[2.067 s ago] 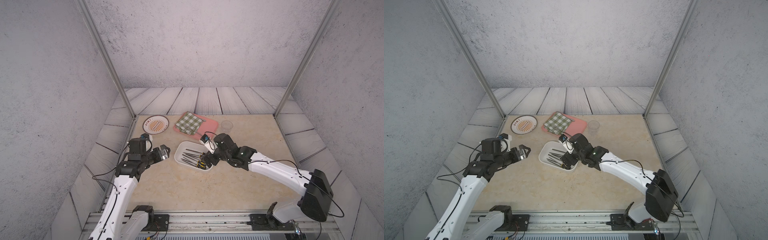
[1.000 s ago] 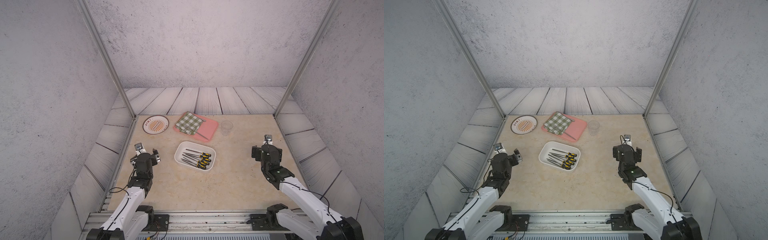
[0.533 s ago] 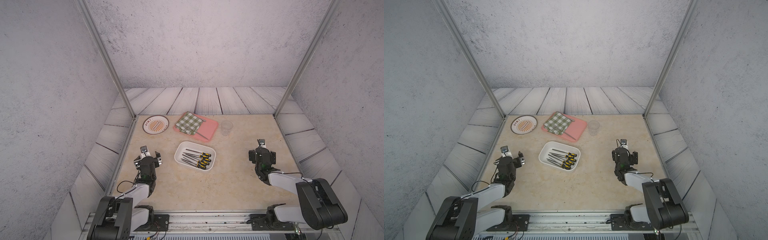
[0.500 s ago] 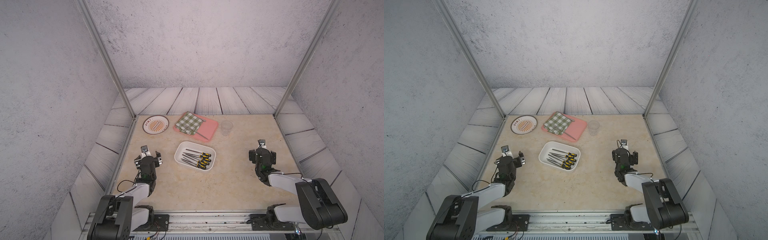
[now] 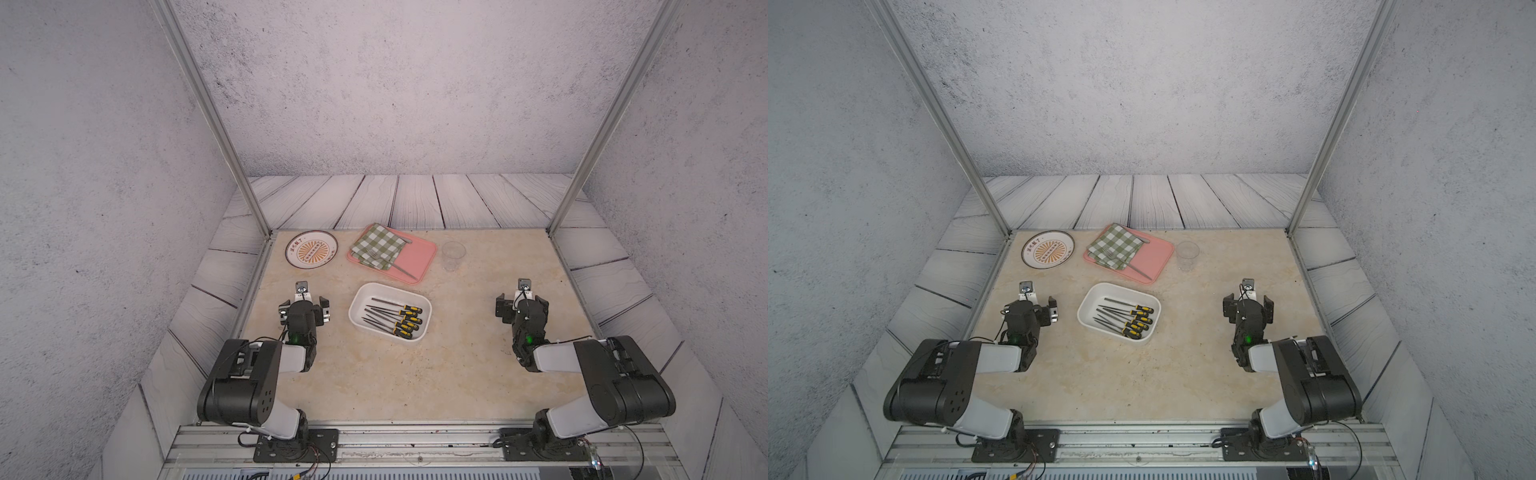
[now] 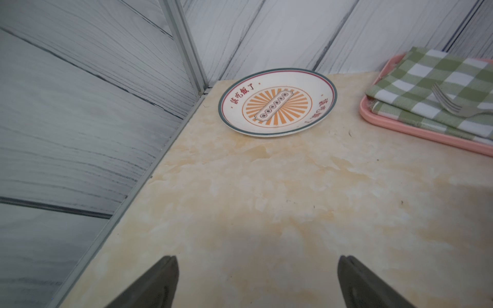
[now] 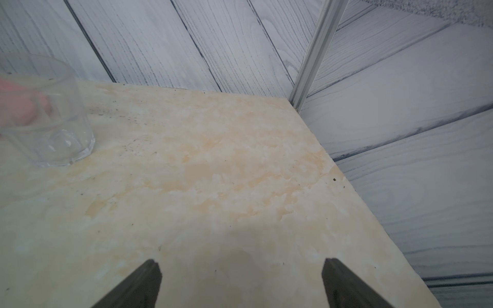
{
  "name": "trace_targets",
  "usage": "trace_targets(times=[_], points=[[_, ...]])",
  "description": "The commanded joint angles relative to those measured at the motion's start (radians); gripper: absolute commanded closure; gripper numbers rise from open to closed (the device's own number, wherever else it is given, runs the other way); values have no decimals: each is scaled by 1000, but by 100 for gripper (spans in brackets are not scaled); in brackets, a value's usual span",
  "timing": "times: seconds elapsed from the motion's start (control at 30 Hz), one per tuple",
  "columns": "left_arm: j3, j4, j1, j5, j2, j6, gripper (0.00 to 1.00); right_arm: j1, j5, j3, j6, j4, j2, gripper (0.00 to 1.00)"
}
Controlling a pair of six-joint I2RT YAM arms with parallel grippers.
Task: Put the file tool into the storage box
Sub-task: Reset both arms
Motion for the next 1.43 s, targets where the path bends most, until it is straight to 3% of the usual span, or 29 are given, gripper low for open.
trace_targets(times=[0.0, 0.07, 0.13, 0.23, 1.4], points=[[72, -54, 19, 22, -10, 5, 2, -30, -67, 52, 41, -25, 34, 1], [90, -81, 49, 84, -3, -9, 2, -40, -94, 86, 54, -159, -5, 1], [107, -128, 74, 136, -10, -18, 2, -42, -86, 67, 49, -70, 28, 1], [105, -128, 74, 138, -9, -19, 2, -42, -92, 92, 58, -168, 0, 1], [104, -124, 74, 139, -11, -18, 2, -46, -95, 91, 61, -162, 1, 1]])
